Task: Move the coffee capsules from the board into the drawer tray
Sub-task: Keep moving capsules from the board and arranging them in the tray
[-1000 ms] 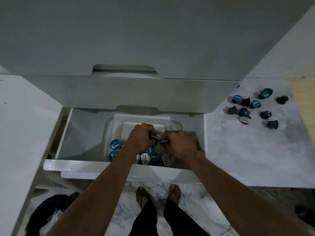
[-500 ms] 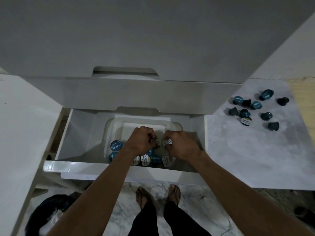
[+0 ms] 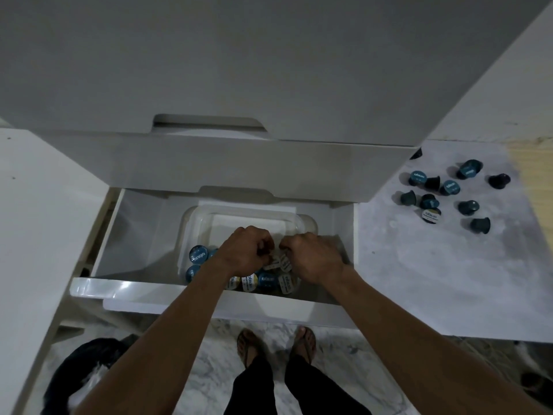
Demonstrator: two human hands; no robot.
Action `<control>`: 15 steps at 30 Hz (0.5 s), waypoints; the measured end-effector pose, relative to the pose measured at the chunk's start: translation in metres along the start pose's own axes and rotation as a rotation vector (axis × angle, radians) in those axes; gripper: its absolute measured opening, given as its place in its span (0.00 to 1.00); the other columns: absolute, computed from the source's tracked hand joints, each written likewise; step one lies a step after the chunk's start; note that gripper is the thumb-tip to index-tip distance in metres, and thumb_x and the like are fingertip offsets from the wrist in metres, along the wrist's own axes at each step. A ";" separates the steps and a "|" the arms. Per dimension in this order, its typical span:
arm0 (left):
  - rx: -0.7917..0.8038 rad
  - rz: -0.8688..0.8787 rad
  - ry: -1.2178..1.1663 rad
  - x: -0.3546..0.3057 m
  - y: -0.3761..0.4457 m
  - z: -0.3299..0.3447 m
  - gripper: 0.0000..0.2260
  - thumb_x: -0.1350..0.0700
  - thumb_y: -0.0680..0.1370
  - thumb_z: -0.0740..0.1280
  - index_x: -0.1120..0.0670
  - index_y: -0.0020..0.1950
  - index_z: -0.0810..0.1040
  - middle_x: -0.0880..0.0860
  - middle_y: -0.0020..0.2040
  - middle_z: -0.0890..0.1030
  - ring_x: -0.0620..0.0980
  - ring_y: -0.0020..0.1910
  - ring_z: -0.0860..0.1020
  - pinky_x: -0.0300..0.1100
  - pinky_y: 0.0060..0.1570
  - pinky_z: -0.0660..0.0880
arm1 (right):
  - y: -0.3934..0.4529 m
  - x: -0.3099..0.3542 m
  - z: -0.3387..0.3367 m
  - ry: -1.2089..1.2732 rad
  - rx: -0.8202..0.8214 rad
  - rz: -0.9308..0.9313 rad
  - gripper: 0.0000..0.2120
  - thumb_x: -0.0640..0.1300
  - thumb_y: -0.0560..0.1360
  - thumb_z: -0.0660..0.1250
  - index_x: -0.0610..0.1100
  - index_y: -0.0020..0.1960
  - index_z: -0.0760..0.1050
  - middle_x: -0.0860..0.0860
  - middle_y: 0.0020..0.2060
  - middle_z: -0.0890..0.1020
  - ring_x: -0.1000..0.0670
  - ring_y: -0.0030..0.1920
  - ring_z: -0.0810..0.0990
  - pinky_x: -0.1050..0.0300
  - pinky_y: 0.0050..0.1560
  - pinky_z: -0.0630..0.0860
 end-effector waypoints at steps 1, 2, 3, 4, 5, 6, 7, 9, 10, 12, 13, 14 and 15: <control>0.004 -0.002 0.007 0.001 -0.001 0.001 0.11 0.59 0.72 0.73 0.52 0.54 0.81 0.52 0.49 0.82 0.50 0.50 0.80 0.48 0.53 0.79 | 0.000 0.000 0.000 0.015 -0.001 -0.001 0.16 0.42 0.79 0.62 0.51 0.66 0.73 0.44 0.58 0.80 0.42 0.55 0.80 0.49 0.50 0.76; 0.000 0.000 0.010 0.001 -0.002 0.001 0.12 0.59 0.72 0.73 0.52 0.55 0.81 0.52 0.51 0.83 0.50 0.51 0.80 0.48 0.54 0.79 | 0.000 0.000 -0.001 0.027 -0.006 -0.002 0.17 0.41 0.79 0.61 0.51 0.67 0.72 0.43 0.59 0.80 0.42 0.55 0.80 0.49 0.51 0.77; -0.012 0.002 0.010 0.001 -0.003 0.000 0.14 0.59 0.71 0.73 0.52 0.56 0.80 0.52 0.53 0.83 0.50 0.53 0.80 0.48 0.56 0.78 | 0.000 0.001 -0.002 0.035 -0.012 -0.003 0.18 0.40 0.78 0.62 0.51 0.67 0.72 0.43 0.60 0.80 0.42 0.56 0.80 0.48 0.51 0.77; -0.036 0.008 0.011 0.000 -0.004 -0.003 0.15 0.59 0.71 0.73 0.52 0.58 0.80 0.52 0.55 0.82 0.50 0.54 0.79 0.47 0.57 0.78 | -0.002 0.002 -0.003 0.042 -0.020 -0.005 0.20 0.39 0.78 0.62 0.51 0.68 0.71 0.43 0.60 0.79 0.42 0.56 0.80 0.48 0.51 0.77; -0.068 0.013 0.011 0.000 -0.005 -0.007 0.17 0.59 0.72 0.73 0.52 0.59 0.79 0.52 0.57 0.82 0.50 0.56 0.79 0.45 0.58 0.77 | -0.003 0.003 -0.005 0.046 -0.031 -0.010 0.21 0.38 0.77 0.63 0.50 0.68 0.71 0.43 0.61 0.79 0.42 0.56 0.80 0.48 0.51 0.78; -0.106 0.021 0.003 -0.001 -0.007 -0.012 0.17 0.58 0.72 0.73 0.53 0.60 0.79 0.52 0.57 0.81 0.49 0.56 0.78 0.44 0.58 0.76 | -0.005 0.004 -0.007 0.055 -0.042 -0.016 0.22 0.37 0.76 0.64 0.50 0.69 0.70 0.44 0.61 0.79 0.42 0.57 0.80 0.48 0.52 0.78; -0.142 0.027 -0.005 -0.002 -0.009 -0.017 0.17 0.57 0.72 0.73 0.53 0.60 0.79 0.52 0.57 0.81 0.49 0.57 0.78 0.43 0.58 0.75 | -0.008 0.005 -0.009 0.068 -0.058 -0.020 0.22 0.37 0.76 0.65 0.50 0.68 0.70 0.44 0.62 0.79 0.42 0.57 0.79 0.48 0.52 0.78; -0.203 0.046 -0.004 -0.004 -0.015 -0.029 0.15 0.55 0.73 0.73 0.53 0.59 0.79 0.51 0.56 0.82 0.48 0.56 0.79 0.42 0.56 0.76 | -0.013 0.007 -0.017 0.113 -0.103 -0.011 0.21 0.39 0.75 0.65 0.50 0.67 0.71 0.44 0.62 0.79 0.43 0.57 0.79 0.48 0.52 0.79; -0.229 0.060 -0.006 -0.006 -0.018 -0.034 0.14 0.54 0.73 0.73 0.53 0.58 0.79 0.51 0.55 0.82 0.47 0.54 0.79 0.41 0.55 0.76 | -0.017 0.007 -0.023 0.149 -0.137 0.000 0.20 0.40 0.76 0.66 0.50 0.67 0.72 0.45 0.61 0.79 0.44 0.56 0.79 0.49 0.52 0.80; -0.283 0.091 -0.025 -0.012 -0.027 -0.047 0.13 0.53 0.73 0.73 0.53 0.56 0.80 0.50 0.53 0.83 0.45 0.51 0.79 0.37 0.52 0.74 | -0.028 0.008 -0.035 0.235 -0.220 0.026 0.18 0.43 0.76 0.66 0.50 0.66 0.73 0.47 0.61 0.79 0.46 0.56 0.79 0.50 0.54 0.79; -0.314 0.106 -0.036 -0.014 -0.032 -0.054 0.13 0.53 0.73 0.74 0.54 0.55 0.80 0.50 0.52 0.83 0.45 0.50 0.80 0.35 0.50 0.73 | -0.034 0.009 -0.042 0.280 -0.263 0.036 0.17 0.44 0.77 0.66 0.50 0.65 0.74 0.47 0.61 0.79 0.47 0.57 0.79 0.51 0.57 0.78; -0.348 0.120 -0.049 -0.016 -0.039 -0.060 0.12 0.53 0.73 0.74 0.54 0.54 0.81 0.50 0.50 0.83 0.44 0.49 0.80 0.34 0.49 0.73 | -0.040 0.010 -0.048 0.322 -0.302 0.044 0.16 0.44 0.77 0.66 0.49 0.64 0.75 0.48 0.60 0.80 0.48 0.57 0.79 0.52 0.59 0.77; -0.378 0.131 -0.065 -0.017 -0.045 -0.066 0.12 0.53 0.72 0.74 0.54 0.54 0.81 0.49 0.49 0.84 0.44 0.48 0.80 0.32 0.48 0.72 | -0.046 0.011 -0.053 0.359 -0.341 0.050 0.15 0.44 0.77 0.67 0.48 0.63 0.76 0.49 0.59 0.81 0.49 0.57 0.79 0.53 0.60 0.76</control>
Point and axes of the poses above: each hand's wrist, its own y-axis towards the middle knuckle, its own z-axis out of the palm, x = y × z, the point moved 8 cm from there along y, towards the middle knuckle
